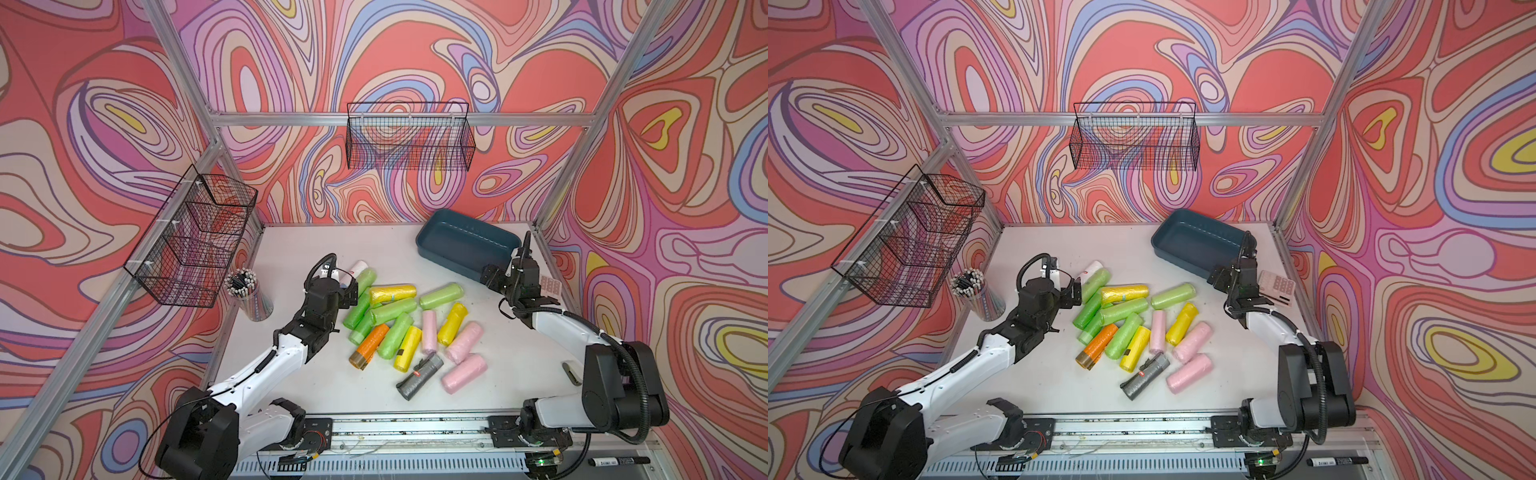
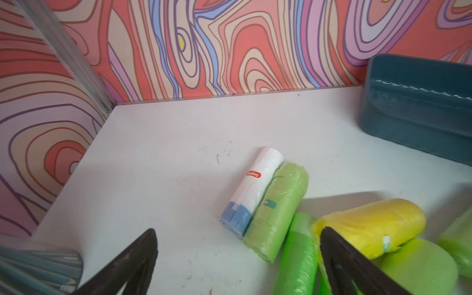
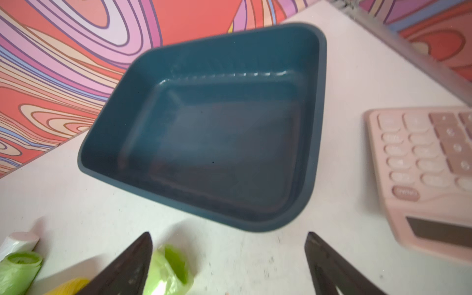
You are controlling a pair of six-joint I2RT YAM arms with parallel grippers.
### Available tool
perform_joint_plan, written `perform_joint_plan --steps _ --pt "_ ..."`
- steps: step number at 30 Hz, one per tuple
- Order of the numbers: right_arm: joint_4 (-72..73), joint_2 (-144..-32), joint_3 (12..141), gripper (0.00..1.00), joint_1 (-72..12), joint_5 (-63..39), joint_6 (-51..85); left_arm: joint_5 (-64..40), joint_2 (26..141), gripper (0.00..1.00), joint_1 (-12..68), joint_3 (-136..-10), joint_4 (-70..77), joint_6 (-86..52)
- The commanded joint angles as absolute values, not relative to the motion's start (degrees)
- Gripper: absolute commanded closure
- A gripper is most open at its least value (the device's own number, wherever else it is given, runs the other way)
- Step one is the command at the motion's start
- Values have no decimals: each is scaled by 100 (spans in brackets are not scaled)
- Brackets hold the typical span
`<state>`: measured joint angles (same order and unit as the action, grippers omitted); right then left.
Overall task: Put the roll of trash bags into the storage box
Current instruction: Pick up the roll of trash bags from the center of the board.
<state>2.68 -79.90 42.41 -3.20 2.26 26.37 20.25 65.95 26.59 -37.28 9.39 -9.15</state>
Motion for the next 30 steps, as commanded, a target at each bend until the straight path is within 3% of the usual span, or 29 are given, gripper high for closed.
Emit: perform_joint_plan --steps 1,11,18,30 --pt "-832 -7693 4206 6 -358 -76 3218 1817 6731 0 2944 -4090 -40 -1405" --pt "-2004 -6488 3672 13 -819 -363 4439 881 7090 0 3713 -4812 -856 -1668" --pt "-2558 -5749 3357 22 -1583 50 5517 124 7128 0 3937 -4863 -717 -1822" --pt "-2611 -5695 2976 38 -2336 355 6277 -496 6795 0 3959 -4871 -796 -2106"
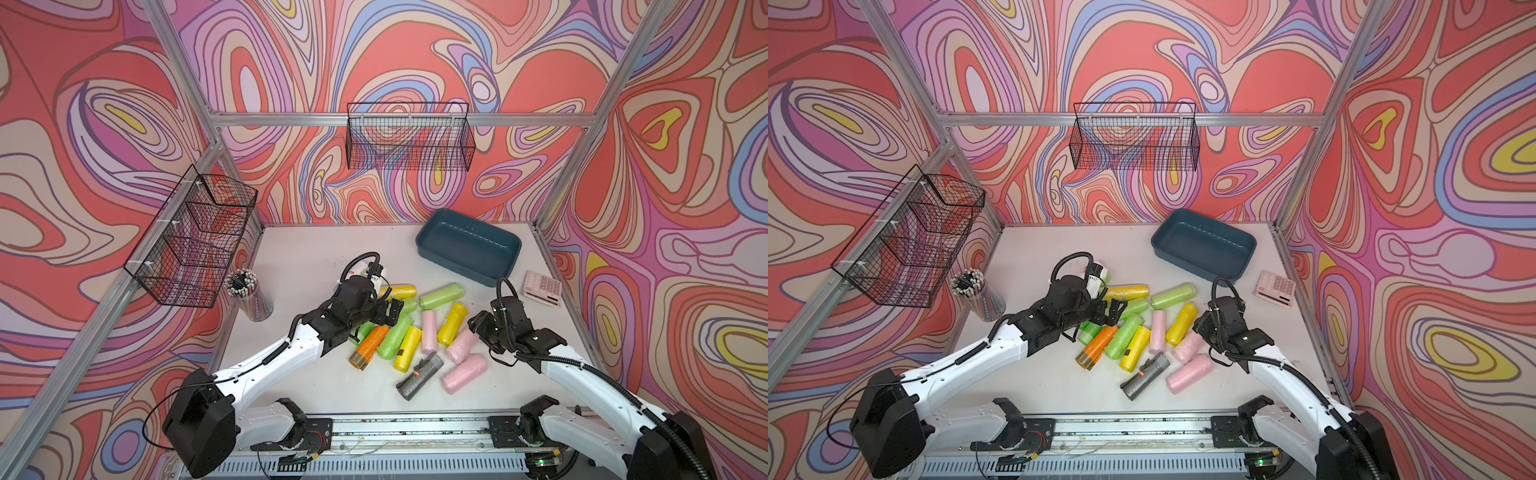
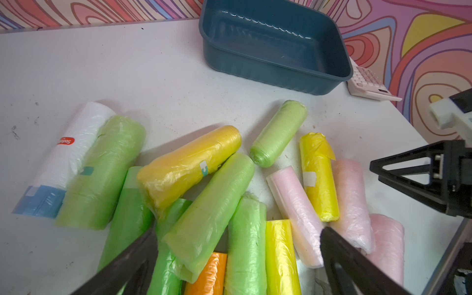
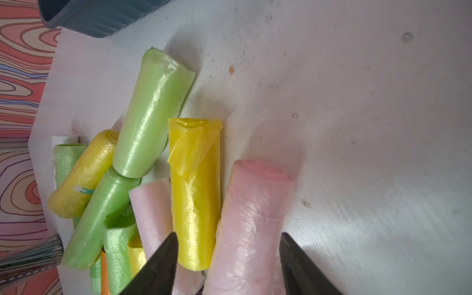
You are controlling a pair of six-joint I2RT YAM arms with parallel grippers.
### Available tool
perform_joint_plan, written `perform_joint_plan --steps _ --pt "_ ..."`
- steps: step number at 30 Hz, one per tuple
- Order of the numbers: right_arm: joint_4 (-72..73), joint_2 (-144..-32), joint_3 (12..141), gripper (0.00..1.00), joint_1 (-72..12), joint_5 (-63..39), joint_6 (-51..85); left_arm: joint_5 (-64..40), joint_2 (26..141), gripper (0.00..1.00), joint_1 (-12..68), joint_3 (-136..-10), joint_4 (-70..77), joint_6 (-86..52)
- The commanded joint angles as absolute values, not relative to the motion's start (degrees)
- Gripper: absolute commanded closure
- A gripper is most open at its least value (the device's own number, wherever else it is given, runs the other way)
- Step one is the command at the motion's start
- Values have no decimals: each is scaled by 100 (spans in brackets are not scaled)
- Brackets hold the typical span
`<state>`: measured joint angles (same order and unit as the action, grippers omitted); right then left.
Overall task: Put the roll of trash bags into the storage box
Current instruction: Pick up the roll of trash bags from the center of the board.
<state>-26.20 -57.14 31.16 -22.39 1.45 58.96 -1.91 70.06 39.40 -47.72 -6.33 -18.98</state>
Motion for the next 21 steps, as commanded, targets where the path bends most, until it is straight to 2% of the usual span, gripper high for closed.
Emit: perform_joint_plan --steps 1,15,21 --pt "-2551 -5708 2927 38 -2373 322 6328 -574 6756 0 3964 -4881 -829 -2139" --pt "-2212 -6134 2691 47 -2805 519 6884 -753 6458 0 3973 -4568 -522 -2310" --pt "-1981 -6283 2549 47 -2812 531 7013 -690 6428 0 3973 -4518 -510 -2303"
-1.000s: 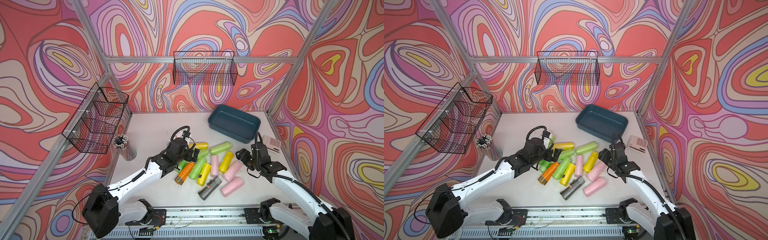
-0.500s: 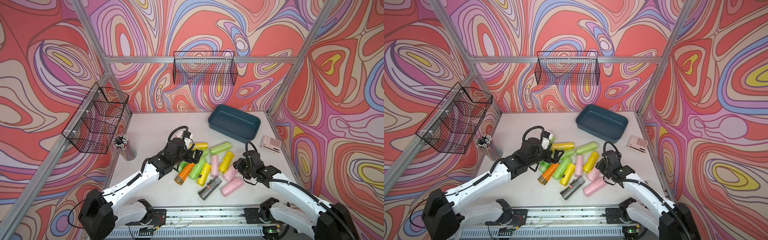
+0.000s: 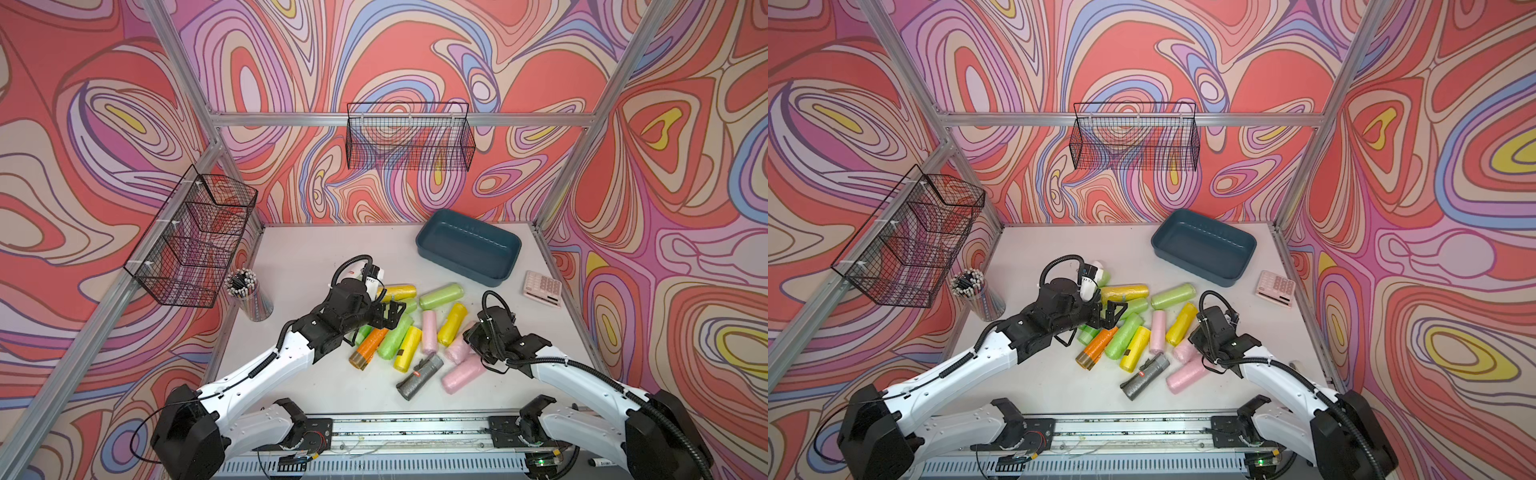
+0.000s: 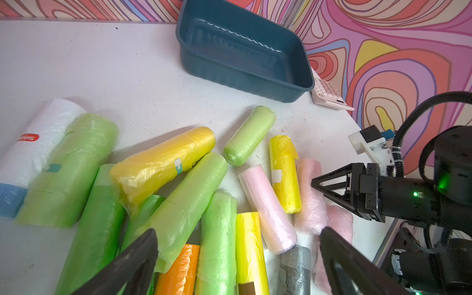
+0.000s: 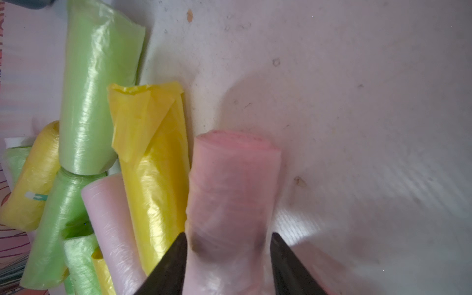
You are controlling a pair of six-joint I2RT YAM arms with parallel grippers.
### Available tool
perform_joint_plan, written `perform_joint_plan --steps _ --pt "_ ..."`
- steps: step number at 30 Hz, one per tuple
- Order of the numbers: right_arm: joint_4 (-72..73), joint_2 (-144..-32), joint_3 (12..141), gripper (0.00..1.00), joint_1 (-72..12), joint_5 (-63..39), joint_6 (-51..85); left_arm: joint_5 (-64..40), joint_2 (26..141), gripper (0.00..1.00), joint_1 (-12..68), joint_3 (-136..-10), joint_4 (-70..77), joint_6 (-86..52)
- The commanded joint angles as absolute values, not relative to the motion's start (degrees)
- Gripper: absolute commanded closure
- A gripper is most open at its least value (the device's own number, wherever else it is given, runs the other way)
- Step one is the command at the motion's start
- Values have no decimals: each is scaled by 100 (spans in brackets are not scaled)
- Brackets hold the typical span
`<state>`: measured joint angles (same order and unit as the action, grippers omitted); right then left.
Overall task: Put the roll of trash bags into the storage box
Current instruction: Pick up the roll of trash bags from the center of the board.
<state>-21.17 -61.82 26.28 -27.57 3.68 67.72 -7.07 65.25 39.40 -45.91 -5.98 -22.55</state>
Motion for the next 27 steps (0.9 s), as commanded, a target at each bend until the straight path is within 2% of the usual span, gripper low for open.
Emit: perform_joint_plan --steps 1,11,18,24,27 --pt "-1958 -6318 2554 47 -2812 528 7015 -677 6426 0 3968 -4509 -510 -2302" --pt "-1728 -6802 2667 47 -2834 645 7040 -550 6459 0 3973 -4491 -518 -2255" --pt "-1722 -7241 2844 50 -2833 782 7003 -490 6439 0 3972 -4474 -511 -2232" --pt "-1539 -7551 2900 57 -2834 780 6987 -406 6488 0 3970 -4482 -517 -2190" --pt "-1540 -7658 2977 68 -2830 813 6946 -417 6478 0 3968 -4491 -538 -2191"
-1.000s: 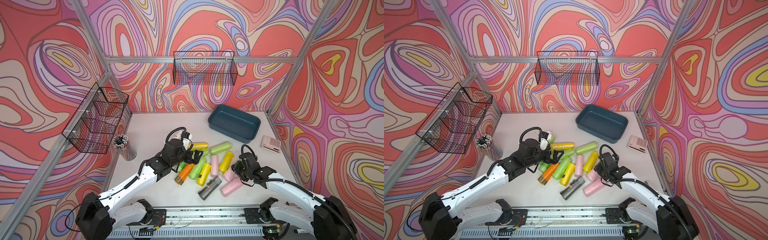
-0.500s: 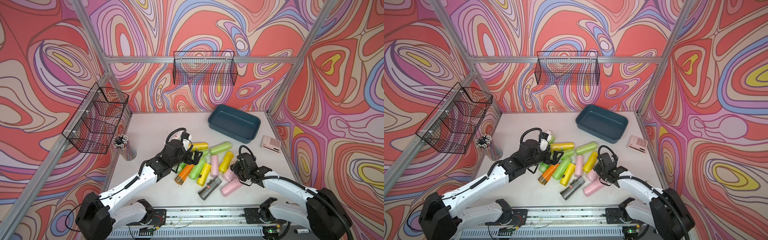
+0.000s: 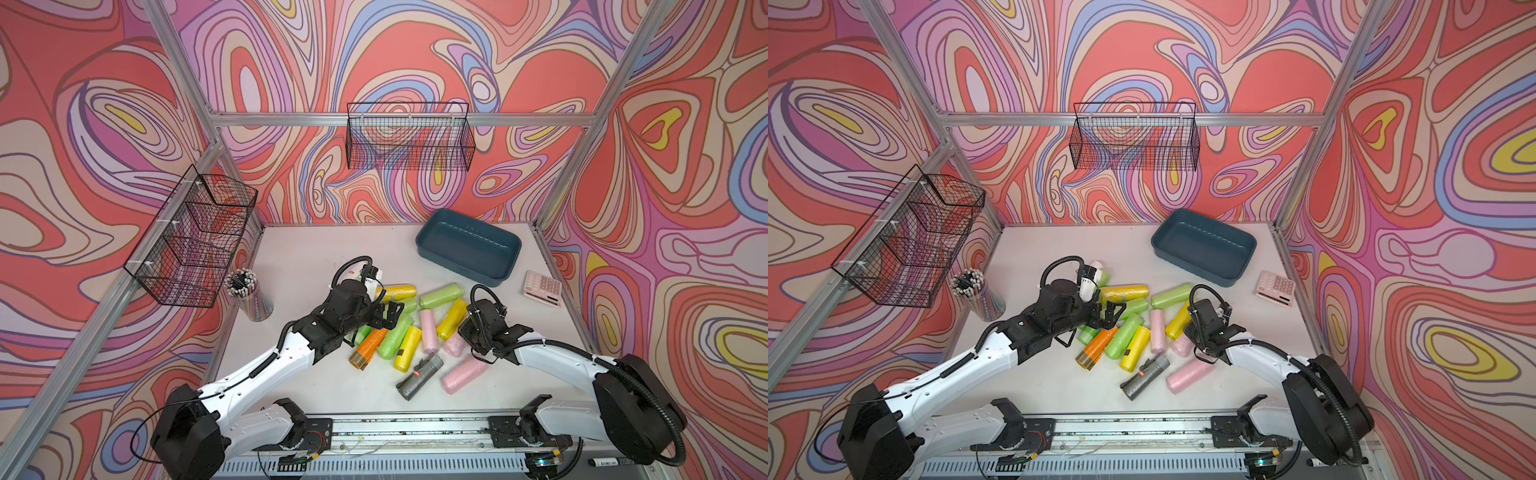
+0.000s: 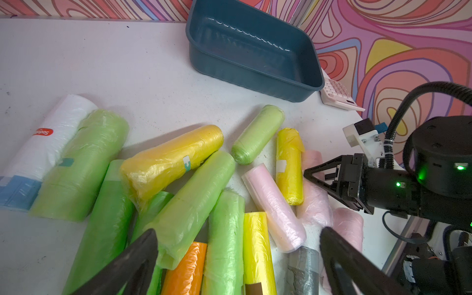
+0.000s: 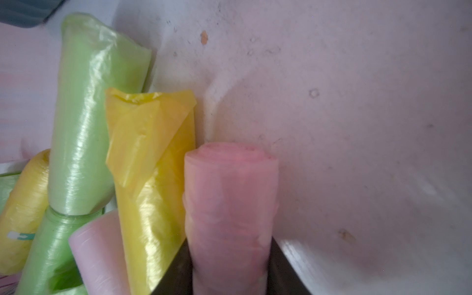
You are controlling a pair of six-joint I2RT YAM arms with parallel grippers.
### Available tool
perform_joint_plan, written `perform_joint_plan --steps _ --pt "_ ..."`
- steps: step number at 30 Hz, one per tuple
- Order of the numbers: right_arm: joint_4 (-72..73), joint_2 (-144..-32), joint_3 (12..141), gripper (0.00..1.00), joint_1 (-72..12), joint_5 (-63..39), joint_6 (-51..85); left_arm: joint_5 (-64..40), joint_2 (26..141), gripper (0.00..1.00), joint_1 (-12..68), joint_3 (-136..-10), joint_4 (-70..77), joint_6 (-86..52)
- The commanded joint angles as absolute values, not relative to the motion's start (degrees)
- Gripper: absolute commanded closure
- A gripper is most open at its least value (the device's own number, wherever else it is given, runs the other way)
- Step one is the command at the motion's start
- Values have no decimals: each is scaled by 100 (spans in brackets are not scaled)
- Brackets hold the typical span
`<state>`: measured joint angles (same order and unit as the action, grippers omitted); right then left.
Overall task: Put the roll of trash bags into the storage box
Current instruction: Pick up the roll of trash bags from the center of the board.
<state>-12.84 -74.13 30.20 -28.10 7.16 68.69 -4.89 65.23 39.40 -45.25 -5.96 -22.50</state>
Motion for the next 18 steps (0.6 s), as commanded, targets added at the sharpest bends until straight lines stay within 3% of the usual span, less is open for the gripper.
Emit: perform_joint_plan --steps 1,12,18 --pt "-1547 -7680 3019 71 -2834 834 6915 -429 6467 0 3972 -4487 -533 -2194" --pt "-2094 -7545 3512 90 -2832 1118 6567 -577 6535 0 3972 -4515 -470 -2300" --pt "-2498 -7252 3709 91 -2835 1443 6457 -598 6572 0 3973 -4543 -502 -2351"
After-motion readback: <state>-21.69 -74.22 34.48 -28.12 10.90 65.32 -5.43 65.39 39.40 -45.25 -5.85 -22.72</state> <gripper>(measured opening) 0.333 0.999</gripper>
